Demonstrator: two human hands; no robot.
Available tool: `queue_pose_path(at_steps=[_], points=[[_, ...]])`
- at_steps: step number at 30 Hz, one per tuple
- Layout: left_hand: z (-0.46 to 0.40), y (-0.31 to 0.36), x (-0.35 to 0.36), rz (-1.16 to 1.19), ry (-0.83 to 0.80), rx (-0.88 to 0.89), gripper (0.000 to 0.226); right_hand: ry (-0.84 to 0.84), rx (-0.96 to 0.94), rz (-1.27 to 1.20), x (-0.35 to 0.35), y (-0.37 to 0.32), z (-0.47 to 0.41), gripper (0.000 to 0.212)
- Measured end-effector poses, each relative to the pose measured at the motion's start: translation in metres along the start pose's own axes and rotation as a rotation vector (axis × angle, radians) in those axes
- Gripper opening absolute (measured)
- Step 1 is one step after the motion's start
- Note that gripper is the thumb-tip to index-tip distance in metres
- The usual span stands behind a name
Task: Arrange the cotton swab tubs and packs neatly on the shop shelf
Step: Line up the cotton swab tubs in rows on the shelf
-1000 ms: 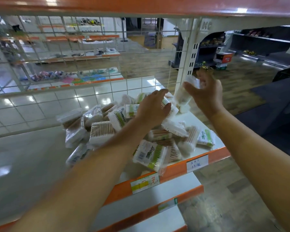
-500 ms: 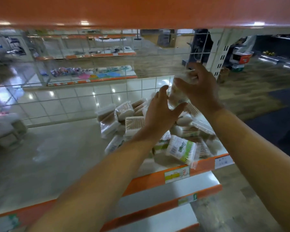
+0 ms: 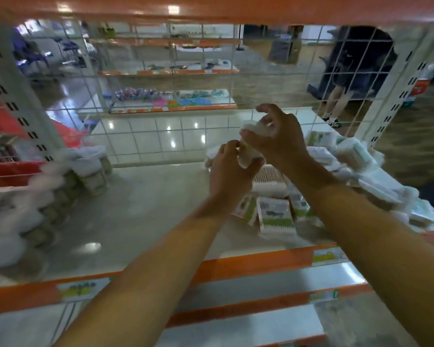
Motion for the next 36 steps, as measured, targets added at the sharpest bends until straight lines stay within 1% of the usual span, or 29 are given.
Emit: queue_pose_path(at_steps=[6,9,11,13,18,21,23,25,27,29,31,34,36], points=[[0.022,-0.051,-0.049,-0.037,0.036,-0.059,0.046,-0.062,-0.05,0.0,0.053,-0.032,0.018,0.058],[0.036,-0.082,-0.073,-0.063,0.074,-0.095,0.048,-0.098,-0.045,0.005,0.078,-0.037,0.027,0.056],[0.044,-0.101,-0.089,-0.096,0.105,-0.114,0.047,-0.137,-0.034,0.034,0.095,-0.039,0.033,0.064],[0.053,-0.116,-0.104,-0.121,0.153,-0.135,0.047,-0.17,-0.031,0.051,0.111,-0.041,0.04,0.069],[0.073,-0.152,-0.137,-0.165,0.257,-0.186,0.042,-0.219,-0.046,0.075,0.145,-0.047,0.057,0.067],[0.081,-0.173,-0.151,-0.106,0.327,-0.273,0.036,-0.265,-0.037,0.091,0.164,-0.049,0.069,0.067],[0.084,-0.18,-0.158,-0.085,0.391,-0.287,0.034,-0.295,-0.033,0.111,0.176,-0.05,0.077,0.067],[0.084,-0.186,-0.165,-0.133,0.454,-0.287,0.034,-0.321,-0.032,0.13,0.187,-0.051,0.084,0.067],[0.083,-0.188,-0.172,-0.248,0.521,-0.295,0.035,-0.349,-0.036,0.141,0.195,-0.052,0.09,0.067],[0.083,-0.184,-0.178,-0.301,0.575,-0.306,0.041,-0.372,-0.034,0.141,0.202,-0.053,0.094,0.059],[0.084,-0.179,-0.18,-0.313,0.569,-0.322,0.046,-0.385,-0.037,0.136,0.209,-0.054,0.097,0.048],[0.085,-0.185,-0.179,-0.37,0.509,-0.357,0.046,-0.418,-0.035,0.072,0.22,-0.06,0.102,0.04],[0.084,-0.193,-0.178,-0.422,0.466,-0.425,0.047,-0.455,-0.049,0.027,0.225,-0.066,0.108,0.036]])
Point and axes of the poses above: each hand's wrist, its own z-axis away from the middle knuckle, its own x-axis out of the palm, y = z × x, the point moved 4 cm from there along -z, towards the middle knuckle, and after that the axes turned 13 degrees about x, right-handed, at the moved point
